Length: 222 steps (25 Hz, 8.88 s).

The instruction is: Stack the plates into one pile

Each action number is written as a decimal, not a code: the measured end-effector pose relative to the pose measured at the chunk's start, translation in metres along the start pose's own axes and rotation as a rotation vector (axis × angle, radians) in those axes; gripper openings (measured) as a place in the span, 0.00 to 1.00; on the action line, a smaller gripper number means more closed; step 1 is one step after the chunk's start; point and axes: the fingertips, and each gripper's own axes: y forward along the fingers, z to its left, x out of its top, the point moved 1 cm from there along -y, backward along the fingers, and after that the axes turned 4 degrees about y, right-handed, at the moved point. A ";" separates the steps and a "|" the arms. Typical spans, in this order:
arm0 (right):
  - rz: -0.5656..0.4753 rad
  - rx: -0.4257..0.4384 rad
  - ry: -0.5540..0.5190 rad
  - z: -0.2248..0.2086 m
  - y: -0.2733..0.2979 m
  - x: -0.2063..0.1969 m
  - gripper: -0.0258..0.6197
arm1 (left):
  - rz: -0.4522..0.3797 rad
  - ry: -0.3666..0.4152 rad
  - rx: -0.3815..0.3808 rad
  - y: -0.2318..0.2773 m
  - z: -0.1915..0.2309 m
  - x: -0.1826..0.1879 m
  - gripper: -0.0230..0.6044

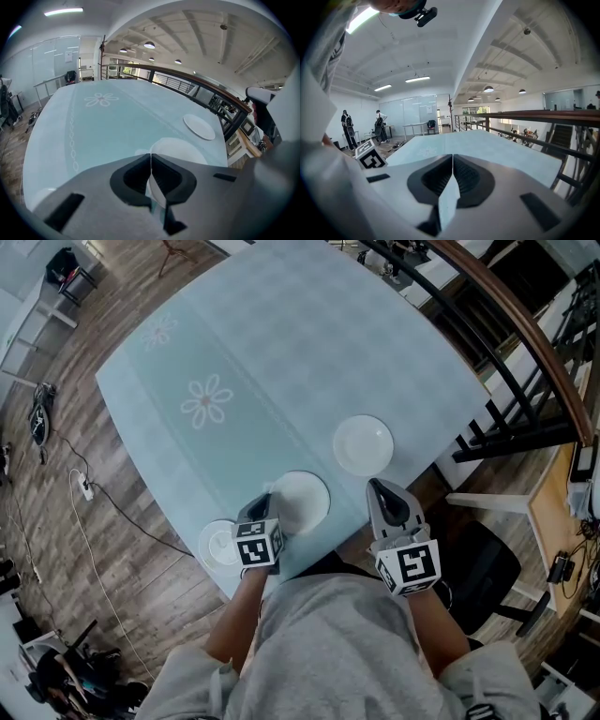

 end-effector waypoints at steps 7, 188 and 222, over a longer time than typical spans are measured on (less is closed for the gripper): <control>-0.029 -0.002 -0.007 -0.001 -0.011 0.007 0.08 | -0.085 0.002 -0.025 -0.016 -0.010 0.021 0.07; -0.053 -0.097 -0.045 0.093 -0.069 -0.017 0.08 | -0.448 -0.049 -0.247 -0.203 0.028 0.062 0.08; -0.050 -0.314 0.003 -0.148 -0.127 -0.006 0.08 | -0.322 0.001 -0.392 -0.009 -0.170 0.157 0.08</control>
